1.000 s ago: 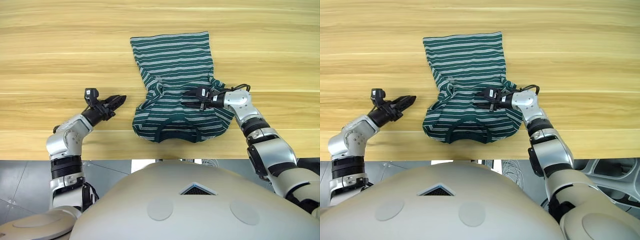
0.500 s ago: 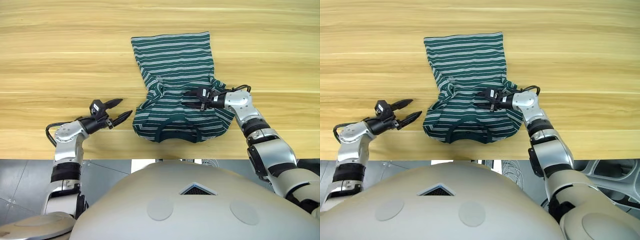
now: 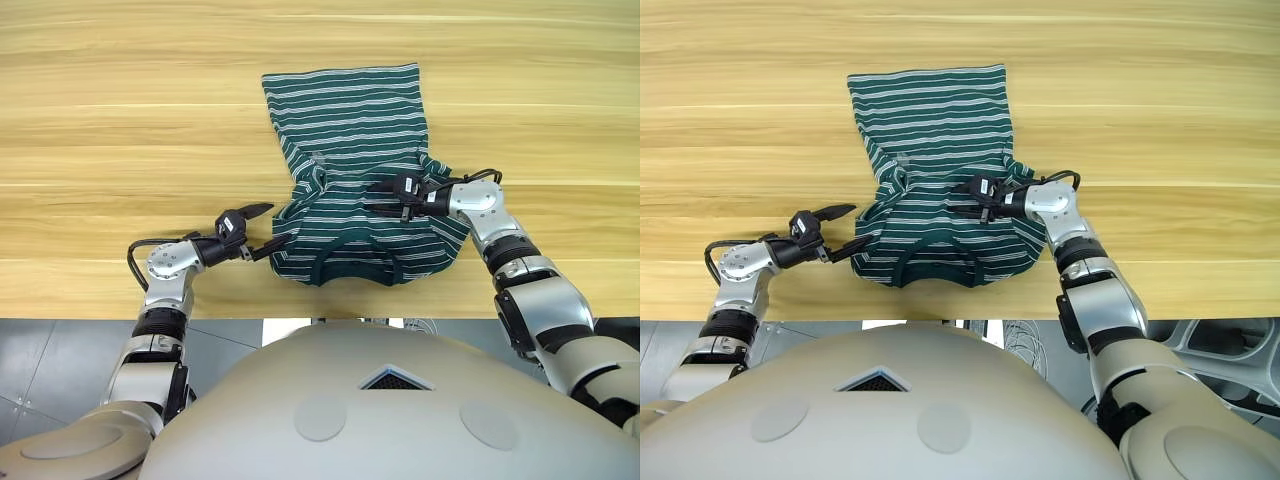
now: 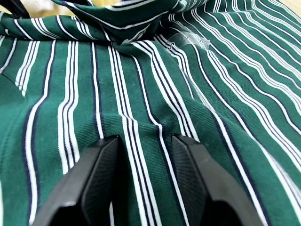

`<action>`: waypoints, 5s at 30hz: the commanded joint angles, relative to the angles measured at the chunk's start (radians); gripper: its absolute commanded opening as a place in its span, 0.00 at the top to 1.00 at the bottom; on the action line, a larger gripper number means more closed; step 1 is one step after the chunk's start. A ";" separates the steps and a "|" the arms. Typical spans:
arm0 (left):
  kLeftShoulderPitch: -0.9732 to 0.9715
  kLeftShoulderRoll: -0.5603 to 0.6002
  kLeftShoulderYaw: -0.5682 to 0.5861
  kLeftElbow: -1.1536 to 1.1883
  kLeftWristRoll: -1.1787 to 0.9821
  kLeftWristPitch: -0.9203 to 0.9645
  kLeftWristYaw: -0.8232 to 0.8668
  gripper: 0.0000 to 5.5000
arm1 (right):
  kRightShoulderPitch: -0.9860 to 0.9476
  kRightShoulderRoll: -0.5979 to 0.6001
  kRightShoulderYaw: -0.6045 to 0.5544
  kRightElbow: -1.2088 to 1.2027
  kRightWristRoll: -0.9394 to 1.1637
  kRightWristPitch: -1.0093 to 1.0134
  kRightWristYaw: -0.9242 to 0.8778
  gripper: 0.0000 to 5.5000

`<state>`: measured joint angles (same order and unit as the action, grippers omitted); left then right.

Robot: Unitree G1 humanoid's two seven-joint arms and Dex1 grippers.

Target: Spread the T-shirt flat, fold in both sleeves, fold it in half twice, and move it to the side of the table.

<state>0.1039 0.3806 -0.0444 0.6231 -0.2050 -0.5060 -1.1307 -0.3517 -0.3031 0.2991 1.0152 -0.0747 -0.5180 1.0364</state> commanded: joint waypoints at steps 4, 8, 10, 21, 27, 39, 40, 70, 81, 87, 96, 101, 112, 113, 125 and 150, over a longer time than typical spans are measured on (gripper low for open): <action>-0.008 -0.005 -0.005 -0.028 -0.027 0.075 0.008 0.33 | 0.017 -0.008 0.024 0.032 -0.050 0.034 -0.015 0.62; -0.027 -0.003 -0.020 0.022 0.027 0.071 0.066 0.39 | 0.012 -0.006 0.026 0.037 -0.050 0.033 -0.019 0.62; -0.037 -0.003 -0.022 0.040 0.037 0.066 0.081 0.45 | 0.010 -0.004 0.027 0.039 -0.050 0.031 -0.020 0.62; -0.044 -0.019 -0.027 0.030 0.007 0.071 0.068 0.83 | 0.006 0.000 0.031 0.046 -0.054 0.026 -0.029 0.62; -0.034 -0.021 -0.019 0.012 -0.010 0.084 0.064 0.99 | 0.006 0.001 0.035 0.047 -0.053 0.024 -0.032 0.62; 0.237 0.052 0.049 -0.512 -0.207 0.464 0.109 0.99 | 0.011 -0.009 0.022 0.039 -0.042 0.024 -0.046 0.62; 0.252 0.052 0.031 -0.555 -0.197 0.495 0.121 0.99 | 0.007 -0.006 0.020 0.042 -0.041 0.024 -0.050 0.62; -0.084 0.012 -0.213 -0.942 -0.145 1.554 0.538 0.79 | -0.024 0.072 0.042 0.085 -0.066 0.020 -0.153 0.62; -0.082 0.021 -0.205 -0.967 -0.144 1.517 0.560 0.48 | 0.070 -0.095 0.057 -0.063 -0.026 -0.073 0.057 0.62; -0.251 -0.040 -0.103 -0.888 -0.163 1.447 0.580 0.29 | 0.087 -0.175 0.030 -0.094 -0.032 -0.081 0.046 0.62; -0.640 -0.144 -0.110 -0.401 -0.109 1.145 0.460 0.12 | 0.149 -0.164 -0.216 -0.312 0.410 -0.019 0.258 0.62; -0.866 -0.228 -0.142 0.308 0.026 0.792 0.416 0.12 | 0.331 -0.233 -0.265 -0.352 0.437 0.019 0.291 0.62; -0.861 -0.297 -0.038 0.720 0.109 0.626 0.517 0.12 | 0.623 -0.319 -0.605 -0.384 0.598 0.206 0.123 0.62; -0.860 -0.303 -0.026 0.726 0.115 0.624 0.532 0.12 | 0.640 -0.324 -0.626 -0.382 0.609 0.223 0.131 0.62; -0.877 -0.327 0.102 0.734 0.129 0.609 0.569 0.12 | 0.558 -0.252 -0.505 -0.468 0.515 0.563 0.045 0.62; -0.877 -0.336 0.150 0.728 0.186 0.601 0.542 0.12 | 0.513 -0.310 -0.527 -0.410 0.440 0.578 0.051 0.78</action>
<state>-0.7651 0.0426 0.1040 1.3425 -0.0355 0.0929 -0.5830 0.1626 -0.5797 -0.2120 0.5724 0.3773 0.0878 1.0641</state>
